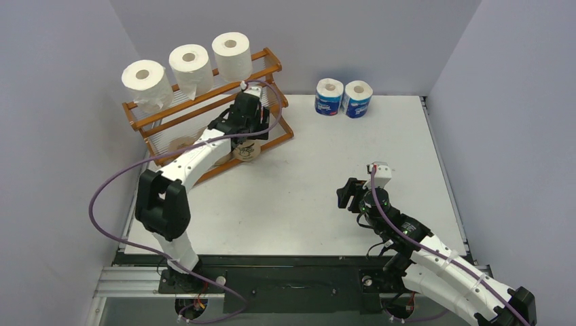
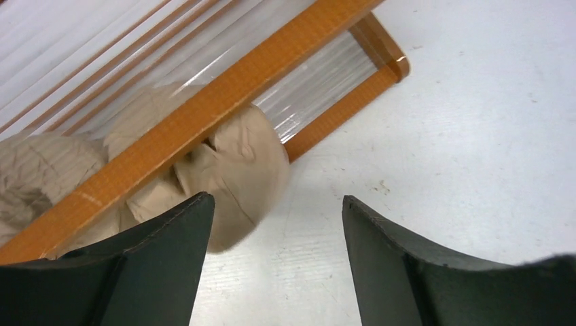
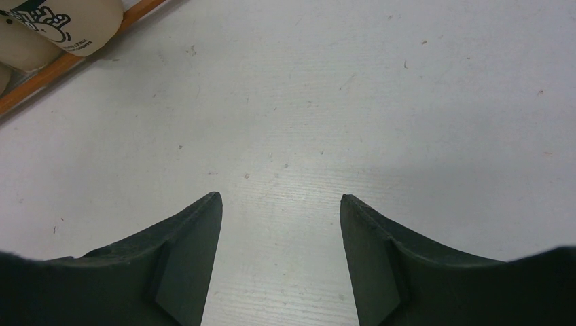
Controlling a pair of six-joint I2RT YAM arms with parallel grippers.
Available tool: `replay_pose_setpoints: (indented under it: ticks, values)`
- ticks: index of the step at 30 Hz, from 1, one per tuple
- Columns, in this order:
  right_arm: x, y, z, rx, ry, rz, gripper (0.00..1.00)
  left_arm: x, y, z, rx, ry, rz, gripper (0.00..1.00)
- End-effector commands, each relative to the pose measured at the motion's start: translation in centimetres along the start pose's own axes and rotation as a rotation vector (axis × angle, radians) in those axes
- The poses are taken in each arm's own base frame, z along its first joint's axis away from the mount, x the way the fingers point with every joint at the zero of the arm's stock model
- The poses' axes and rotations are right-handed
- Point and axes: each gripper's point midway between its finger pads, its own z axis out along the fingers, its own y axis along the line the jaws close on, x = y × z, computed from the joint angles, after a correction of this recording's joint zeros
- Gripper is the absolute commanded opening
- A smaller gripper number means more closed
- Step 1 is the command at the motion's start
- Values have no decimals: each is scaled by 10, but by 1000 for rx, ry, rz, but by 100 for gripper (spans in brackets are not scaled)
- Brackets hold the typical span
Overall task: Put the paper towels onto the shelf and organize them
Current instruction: Place the paper towel on the shelf.
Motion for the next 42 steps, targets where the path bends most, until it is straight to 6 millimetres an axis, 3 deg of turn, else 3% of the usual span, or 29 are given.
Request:
replay_pose_setpoints:
  ticks: [1, 5, 8, 11, 15, 16, 23, 29, 42]
  values:
    - [-8, 2, 2, -4, -27, 14, 60, -26, -9, -47, 32, -111, -18, 68]
    - [-7, 3, 1, -11, -28, 17, 60, -20, -21, -69, 52, -138, -16, 68]
    - [-7, 3, 1, -14, -28, 19, 60, -9, -35, -80, 81, -151, -22, 61]
    - [-6, 3, 1, -16, -29, 23, 60, 4, -43, -80, 101, -158, -49, 37]
    - [-4, 2, 1, -16, -24, 24, 60, 24, -40, -65, 73, -142, -94, 4]
    - [-4, 3, 1, -18, -25, 23, 60, 31, -39, -60, 63, -134, -108, 1]
    - [-5, 1, -1, -14, -29, 24, 59, 57, -20, -22, -72, -116, -162, 0]
    - [-8, 2, -2, -17, -34, 26, 59, 62, -5, 9, -148, -100, -214, 0]
    - [-11, -1, -4, -5, -44, 18, 59, 66, 22, 41, -239, -63, -217, 0]
